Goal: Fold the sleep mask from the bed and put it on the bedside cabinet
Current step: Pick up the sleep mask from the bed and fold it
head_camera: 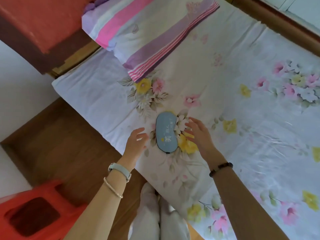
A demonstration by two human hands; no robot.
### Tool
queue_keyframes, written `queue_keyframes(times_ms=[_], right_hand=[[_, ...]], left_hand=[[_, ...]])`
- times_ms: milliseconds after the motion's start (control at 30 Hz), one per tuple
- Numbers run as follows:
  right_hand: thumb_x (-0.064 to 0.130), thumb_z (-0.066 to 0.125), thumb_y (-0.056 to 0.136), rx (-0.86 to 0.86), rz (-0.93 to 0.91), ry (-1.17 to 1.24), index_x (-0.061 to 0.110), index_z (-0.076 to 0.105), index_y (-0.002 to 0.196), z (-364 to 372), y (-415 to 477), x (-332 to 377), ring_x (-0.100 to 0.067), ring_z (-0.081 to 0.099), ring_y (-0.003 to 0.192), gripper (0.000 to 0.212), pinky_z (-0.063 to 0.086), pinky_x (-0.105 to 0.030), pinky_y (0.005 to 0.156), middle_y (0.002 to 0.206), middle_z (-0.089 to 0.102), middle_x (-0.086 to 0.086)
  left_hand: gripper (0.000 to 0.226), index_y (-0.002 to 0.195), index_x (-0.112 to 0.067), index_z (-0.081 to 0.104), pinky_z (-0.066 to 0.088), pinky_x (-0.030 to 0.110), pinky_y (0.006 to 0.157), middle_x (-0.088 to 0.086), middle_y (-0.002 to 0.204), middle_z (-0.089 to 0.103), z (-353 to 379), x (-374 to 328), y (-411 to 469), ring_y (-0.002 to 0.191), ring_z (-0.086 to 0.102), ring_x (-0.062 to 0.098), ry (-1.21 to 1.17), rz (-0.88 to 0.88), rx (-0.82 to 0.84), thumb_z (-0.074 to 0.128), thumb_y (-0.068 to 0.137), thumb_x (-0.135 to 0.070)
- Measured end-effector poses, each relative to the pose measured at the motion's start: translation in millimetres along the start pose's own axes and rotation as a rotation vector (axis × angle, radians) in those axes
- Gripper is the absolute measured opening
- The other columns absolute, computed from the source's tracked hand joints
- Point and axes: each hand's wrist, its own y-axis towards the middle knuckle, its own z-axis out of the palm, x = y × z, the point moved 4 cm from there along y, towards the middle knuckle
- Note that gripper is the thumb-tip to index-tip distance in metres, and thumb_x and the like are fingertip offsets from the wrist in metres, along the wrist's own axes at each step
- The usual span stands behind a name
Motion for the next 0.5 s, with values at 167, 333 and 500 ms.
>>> queue_keyframes(times_ms=[167,333,500], right_hand=[[0.034,0.056,0.097,-0.008,-0.010,0.000,0.030,0.056,0.122,10.1,64.7,-44.4,-0.019,0.064,0.106,0.025,0.054,-0.033,0.087,0.122,0.064,-0.001],[0.039,0.057,0.095,0.016,0.016,0.031,0.025,0.056,0.128,19.7,107.7,-67.3,-0.018,0.066,0.102,0.035,0.053,-0.028,0.075,0.117,0.065,-0.001],[0.035,0.057,0.096,0.059,0.015,0.077,0.016,0.051,0.131,34.2,128.1,-75.8,-0.011,0.069,0.092,0.041,0.058,-0.022,0.066,0.110,0.066,0.000]], left_hand=[[0.041,0.134,-0.010,0.049,0.054,0.032,0.080,0.016,0.121,0.059,18.6,42.7,58.9,0.098,0.062,0.020,-0.100,-0.098,-0.022,0.059,0.094,-0.008],[0.037,0.128,-0.011,0.048,0.056,0.036,0.085,0.021,0.130,0.060,40.0,65.2,94.2,0.102,0.064,0.029,-0.111,-0.133,-0.006,0.061,0.093,-0.006],[0.020,0.105,-0.015,0.062,0.059,0.024,0.074,0.004,0.100,0.073,44.3,77.0,110.2,0.096,0.069,0.020,-0.044,-0.086,0.048,0.061,0.091,-0.001]])
